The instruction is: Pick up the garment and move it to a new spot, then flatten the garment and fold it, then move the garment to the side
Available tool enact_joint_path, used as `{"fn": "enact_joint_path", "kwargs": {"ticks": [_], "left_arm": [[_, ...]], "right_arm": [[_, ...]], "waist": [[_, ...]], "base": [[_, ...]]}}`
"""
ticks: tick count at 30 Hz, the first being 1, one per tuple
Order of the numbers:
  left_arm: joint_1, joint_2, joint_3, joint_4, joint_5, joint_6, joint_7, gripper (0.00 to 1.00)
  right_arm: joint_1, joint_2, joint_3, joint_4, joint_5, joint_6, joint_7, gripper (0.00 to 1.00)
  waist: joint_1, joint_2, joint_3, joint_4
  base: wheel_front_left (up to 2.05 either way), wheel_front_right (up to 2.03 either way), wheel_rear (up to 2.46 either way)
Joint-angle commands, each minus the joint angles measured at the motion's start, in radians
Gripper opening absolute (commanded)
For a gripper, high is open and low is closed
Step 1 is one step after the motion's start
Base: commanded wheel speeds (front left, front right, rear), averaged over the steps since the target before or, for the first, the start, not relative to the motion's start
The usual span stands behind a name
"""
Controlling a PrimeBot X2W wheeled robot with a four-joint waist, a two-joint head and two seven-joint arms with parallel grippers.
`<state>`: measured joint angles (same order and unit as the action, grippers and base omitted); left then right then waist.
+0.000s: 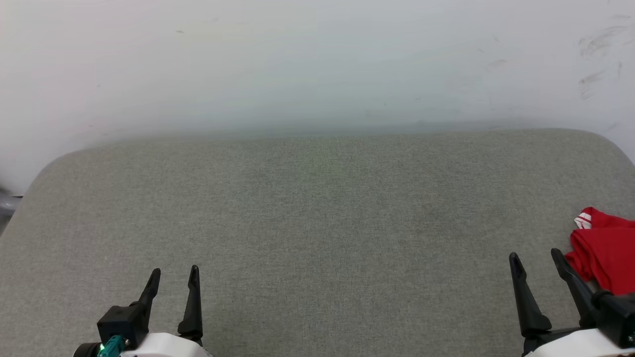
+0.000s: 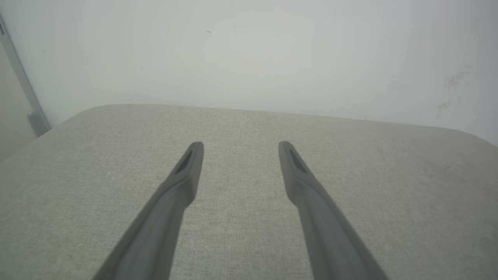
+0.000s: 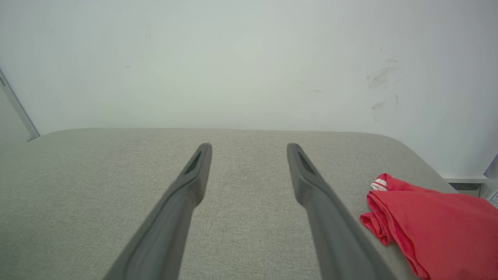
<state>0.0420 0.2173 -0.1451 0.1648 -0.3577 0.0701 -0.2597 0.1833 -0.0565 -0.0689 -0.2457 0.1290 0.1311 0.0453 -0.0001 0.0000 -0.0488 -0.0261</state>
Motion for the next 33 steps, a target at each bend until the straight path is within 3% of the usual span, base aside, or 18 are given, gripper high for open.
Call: {"fn": "enact_joint_path", "kwargs": {"ticks": [1,21,22,25,33], "left_arm": [[0.008,0.005,0.002,-0.002,0.002,-0.003,-0.005,1.00],[-0.006,-0.003,-0.008,-0.003,0.003,-0.005,-0.007,1.00],[-0.002,-0.003,-0.008,-0.002,0.002,-0.006,0.000,0.00],[0.011,-0.012,-0.012,0.023,0.000,-0.006,0.003,0.00],[-0.010,-0.029,0.021,0.031,-0.136,-0.028,0.046,0.00]], "right_arm": [[0.009,0.006,0.001,-0.008,-0.004,-0.001,0.004,1.00],[0.012,0.008,-0.012,-0.004,0.012,-0.001,0.018,1.00],[0.005,0.003,-0.012,-0.006,0.011,0.000,0.017,0.00],[0.008,0.003,-0.010,0.023,0.012,0.000,0.017,0.00],[-0.022,-0.005,-0.002,0.070,0.184,0.000,0.012,0.00]], "waist": [[0.0001,0.0000,0.000,0.001],[0.0001,0.0000,-0.001,0.019],[0.0002,0.0000,0.000,0.020],[0.0001,0.0000,0.000,0.020],[0.0001,0.0000,0.003,0.020]], "base": [[0.00,0.00,0.00],[0.00,0.00,0.00],[0.00,0.00,0.00],[0.00,0.00,0.00],[0.00,0.00,0.00]]}}
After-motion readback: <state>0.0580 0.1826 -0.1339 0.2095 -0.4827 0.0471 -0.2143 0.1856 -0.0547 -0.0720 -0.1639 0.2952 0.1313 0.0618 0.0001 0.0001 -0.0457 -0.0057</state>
